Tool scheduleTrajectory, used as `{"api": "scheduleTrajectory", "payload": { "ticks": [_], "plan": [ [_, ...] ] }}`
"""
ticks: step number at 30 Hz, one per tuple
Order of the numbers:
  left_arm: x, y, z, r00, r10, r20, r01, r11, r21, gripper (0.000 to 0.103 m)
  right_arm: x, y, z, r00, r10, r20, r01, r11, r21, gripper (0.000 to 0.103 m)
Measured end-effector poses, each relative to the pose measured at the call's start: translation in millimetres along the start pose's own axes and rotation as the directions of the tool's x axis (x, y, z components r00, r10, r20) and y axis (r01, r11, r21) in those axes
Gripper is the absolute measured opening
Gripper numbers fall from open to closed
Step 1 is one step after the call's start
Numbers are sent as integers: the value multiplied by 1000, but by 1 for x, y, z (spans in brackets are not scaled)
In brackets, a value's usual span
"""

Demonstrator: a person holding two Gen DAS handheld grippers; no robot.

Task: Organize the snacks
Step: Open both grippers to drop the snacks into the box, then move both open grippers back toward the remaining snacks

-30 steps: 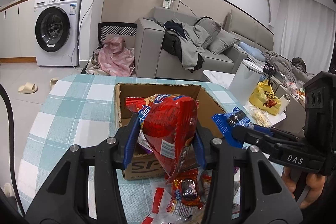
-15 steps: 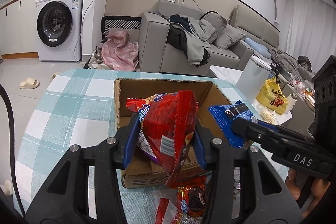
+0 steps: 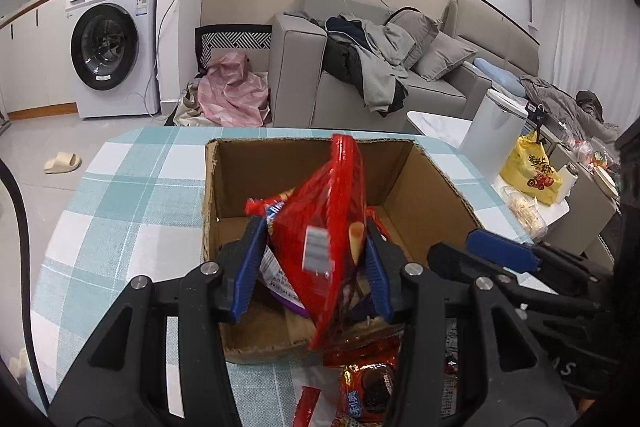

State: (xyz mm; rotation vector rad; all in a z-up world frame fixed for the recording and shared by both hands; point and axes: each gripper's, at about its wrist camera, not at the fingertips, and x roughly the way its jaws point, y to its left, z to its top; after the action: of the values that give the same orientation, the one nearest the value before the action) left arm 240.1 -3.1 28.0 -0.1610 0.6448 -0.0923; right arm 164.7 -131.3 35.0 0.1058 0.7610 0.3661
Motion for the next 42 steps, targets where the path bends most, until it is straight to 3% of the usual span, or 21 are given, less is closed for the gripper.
{"api": "scheduleTrajectory", "payload": {
  "ticks": [3,5,8,13,21,25,34,42],
  "plan": [
    [-3,3,-4,1000,-3,-18,3,1000,-11,51,-10,4,-4,999,-37,40,39,998,-52,68],
    [-10,8,-7,1000,0,-19,-1,1000,-31,71,-17,0,-7,998,-22,57,25,998,-58,87],
    [-25,8,-11,1000,-2,4,2,1000,-17,86,-27,-4,-9,998,0,69,5,998,-61,99],
    [-47,2,-18,998,65,26,-65,998,12,100,-35,-2,-13,999,12,41,-8,995,-97,102],
    [-71,-5,-38,997,75,14,-76,996,46,102,-52,0,-29,1000,-26,8,27,983,-183,103],
    [-74,-6,-46,996,86,-17,-85,995,44,102,-54,0,-32,999,0,-41,-8,982,-191,103],
    [-87,-2,-64,993,113,-46,-112,993,23,102,-46,2,-46,994,-31,-108,3,968,-251,103],
    [-77,-3,-72,987,129,-99,-128,992,11,102,-35,-2,-56,983,-37,-178,-12,963,-270,103]
  ]
}}
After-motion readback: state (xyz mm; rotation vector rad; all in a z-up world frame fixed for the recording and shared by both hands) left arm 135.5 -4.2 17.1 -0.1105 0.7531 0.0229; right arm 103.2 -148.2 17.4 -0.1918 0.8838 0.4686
